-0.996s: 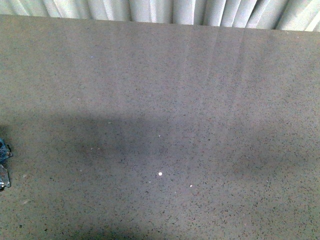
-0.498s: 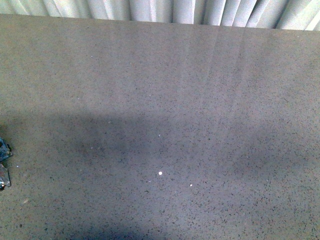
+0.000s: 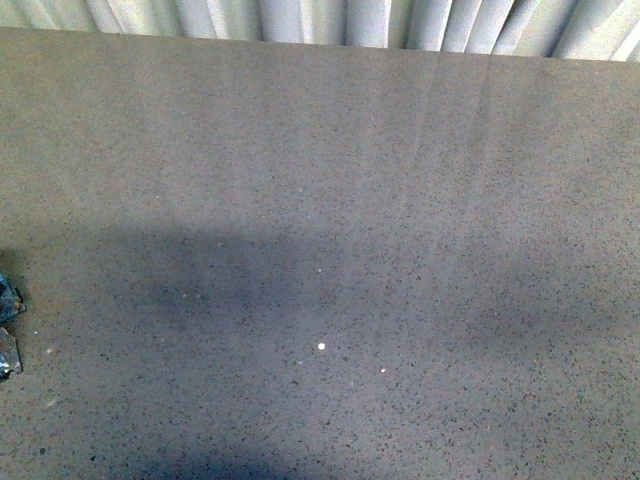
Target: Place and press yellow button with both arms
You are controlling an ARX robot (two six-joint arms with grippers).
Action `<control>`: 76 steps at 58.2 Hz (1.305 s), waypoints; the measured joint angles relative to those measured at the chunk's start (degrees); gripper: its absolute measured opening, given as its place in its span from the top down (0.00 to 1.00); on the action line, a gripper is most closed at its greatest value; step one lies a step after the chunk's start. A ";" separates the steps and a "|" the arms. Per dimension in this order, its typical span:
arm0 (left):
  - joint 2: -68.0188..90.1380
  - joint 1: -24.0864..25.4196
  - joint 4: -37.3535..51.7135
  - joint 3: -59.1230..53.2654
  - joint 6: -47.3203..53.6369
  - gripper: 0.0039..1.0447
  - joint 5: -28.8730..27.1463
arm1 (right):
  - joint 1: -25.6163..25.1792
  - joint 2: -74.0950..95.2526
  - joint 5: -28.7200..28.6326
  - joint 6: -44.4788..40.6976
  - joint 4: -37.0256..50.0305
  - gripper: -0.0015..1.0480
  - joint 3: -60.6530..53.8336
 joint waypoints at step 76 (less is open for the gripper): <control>13.99 2.93 9.86 -2.47 2.73 0.41 -0.87 | 0.00 0.00 0.00 0.00 0.00 0.09 0.00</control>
